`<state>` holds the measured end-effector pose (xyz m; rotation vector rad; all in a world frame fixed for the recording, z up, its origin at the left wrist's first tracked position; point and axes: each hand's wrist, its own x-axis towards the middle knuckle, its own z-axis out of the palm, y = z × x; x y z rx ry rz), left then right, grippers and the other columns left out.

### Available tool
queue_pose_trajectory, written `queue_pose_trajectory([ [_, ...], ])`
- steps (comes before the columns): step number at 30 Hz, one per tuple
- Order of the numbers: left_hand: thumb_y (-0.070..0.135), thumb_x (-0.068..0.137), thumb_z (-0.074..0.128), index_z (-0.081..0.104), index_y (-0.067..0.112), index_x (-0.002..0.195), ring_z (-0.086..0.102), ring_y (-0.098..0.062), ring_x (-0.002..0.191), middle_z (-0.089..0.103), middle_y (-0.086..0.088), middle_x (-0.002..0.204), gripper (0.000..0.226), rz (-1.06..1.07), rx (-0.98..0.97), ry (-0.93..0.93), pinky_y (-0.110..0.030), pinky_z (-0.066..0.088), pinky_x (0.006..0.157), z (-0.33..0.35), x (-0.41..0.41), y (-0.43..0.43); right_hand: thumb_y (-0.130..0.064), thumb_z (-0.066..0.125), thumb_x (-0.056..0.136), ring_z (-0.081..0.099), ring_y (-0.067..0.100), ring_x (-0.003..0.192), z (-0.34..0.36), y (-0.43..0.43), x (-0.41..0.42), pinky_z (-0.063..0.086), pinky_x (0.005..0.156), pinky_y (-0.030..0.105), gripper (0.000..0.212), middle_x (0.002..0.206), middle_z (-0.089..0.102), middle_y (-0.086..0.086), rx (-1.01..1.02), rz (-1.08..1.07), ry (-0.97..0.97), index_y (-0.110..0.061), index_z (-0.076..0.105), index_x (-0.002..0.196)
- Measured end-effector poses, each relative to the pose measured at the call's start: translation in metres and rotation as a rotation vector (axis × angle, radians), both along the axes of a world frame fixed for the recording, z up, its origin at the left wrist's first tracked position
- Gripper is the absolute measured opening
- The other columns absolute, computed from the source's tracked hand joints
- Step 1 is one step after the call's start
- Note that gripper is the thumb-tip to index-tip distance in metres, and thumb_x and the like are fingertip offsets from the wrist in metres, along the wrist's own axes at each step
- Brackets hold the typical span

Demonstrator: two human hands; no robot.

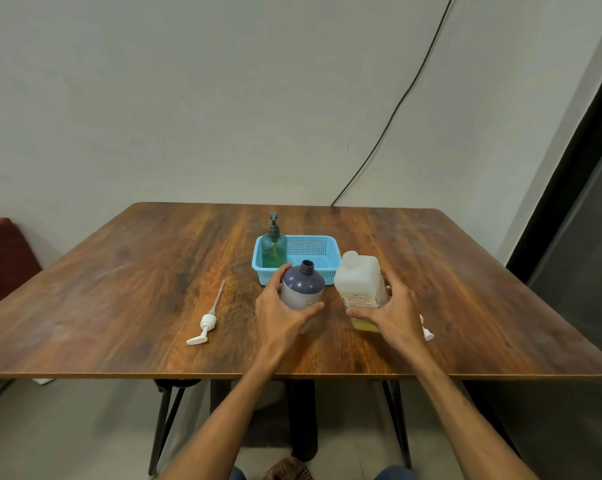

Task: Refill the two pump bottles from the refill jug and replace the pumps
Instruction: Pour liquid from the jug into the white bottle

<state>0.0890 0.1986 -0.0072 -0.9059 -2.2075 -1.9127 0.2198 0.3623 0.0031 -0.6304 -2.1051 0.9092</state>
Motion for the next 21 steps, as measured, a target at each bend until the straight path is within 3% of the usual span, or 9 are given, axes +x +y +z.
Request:
queue_pose_trajectory([
  [3, 0.037, 0.059, 0.094, 0.051, 0.019, 0.138, 0.061, -0.010, 0.113, 0.060, 0.003, 0.133, 0.092, -0.027, 0.000, 0.009, -0.033, 0.056, 0.094, 0.008, 0.002, 0.000, -0.032, 0.097, 0.054, 0.061, 0.014, 0.105, 0.016, 0.004, 0.002, 0.059, 0.079, 0.033, 0.088, 0.115, 0.061, -0.016, 0.116, 0.011, -0.010, -0.034, 0.053, 0.130],
  [7, 0.041, 0.058, 0.093, 0.051, 0.017, 0.138, 0.060, -0.012, 0.115, 0.061, 0.001, 0.133, 0.094, -0.051, -0.029, 0.035, -0.036, 0.055, 0.097, 0.013, 0.001, 0.000, -0.029, 0.095, 0.058, 0.062, 0.008, 0.090, 0.039, 0.005, 0.002, 0.056, 0.073, 0.024, 0.076, 0.107, 0.064, -0.007, 0.263, 0.027, -0.042, -0.020, 0.060, 0.125],
  [10, 0.040, 0.058, 0.094, 0.051, 0.015, 0.139, 0.060, -0.013, 0.116, 0.061, -0.001, 0.134, 0.095, -0.051, -0.048, 0.047, -0.037, 0.054, 0.099, 0.017, 0.001, -0.002, -0.040, 0.087, 0.058, 0.062, 0.015, 0.093, 0.051, 0.006, 0.002, 0.058, 0.080, 0.037, 0.076, 0.110, 0.067, 0.003, 0.355, 0.005, -0.112, -0.016, 0.061, 0.126],
  [14, 0.038, 0.057, 0.094, 0.050, 0.015, 0.140, 0.059, -0.013, 0.116, 0.060, -0.002, 0.134, 0.097, -0.047, -0.064, 0.065, -0.036, 0.054, 0.099, 0.021, 0.002, -0.005, -0.027, 0.093, 0.055, 0.060, 0.018, 0.094, 0.063, 0.007, 0.007, 0.054, 0.078, 0.034, 0.080, 0.110, 0.066, 0.005, 0.508, -0.052, -0.222, -0.019, 0.060, 0.127],
  [17, 0.036, 0.057, 0.094, 0.049, 0.016, 0.141, 0.058, -0.014, 0.117, 0.059, -0.002, 0.135, 0.097, -0.051, -0.068, 0.072, -0.038, 0.054, 0.099, 0.024, 0.005, -0.006, -0.033, 0.088, 0.055, 0.062, 0.023, 0.097, 0.065, 0.008, 0.006, 0.057, 0.080, 0.042, 0.082, 0.111, 0.066, 0.003, 0.562, -0.085, -0.287, -0.026, 0.056, 0.130],
  [21, 0.036, 0.057, 0.094, 0.049, 0.017, 0.141, 0.058, -0.014, 0.118, 0.059, -0.003, 0.136, 0.097, -0.049, -0.074, 0.084, -0.038, 0.053, 0.101, 0.026, 0.007, -0.008, -0.040, 0.084, 0.054, 0.061, 0.023, 0.099, 0.070, 0.010, 0.006, 0.056, 0.081, 0.041, 0.082, 0.111, 0.065, 0.001, 0.613, -0.101, -0.337, -0.030, 0.052, 0.129],
])
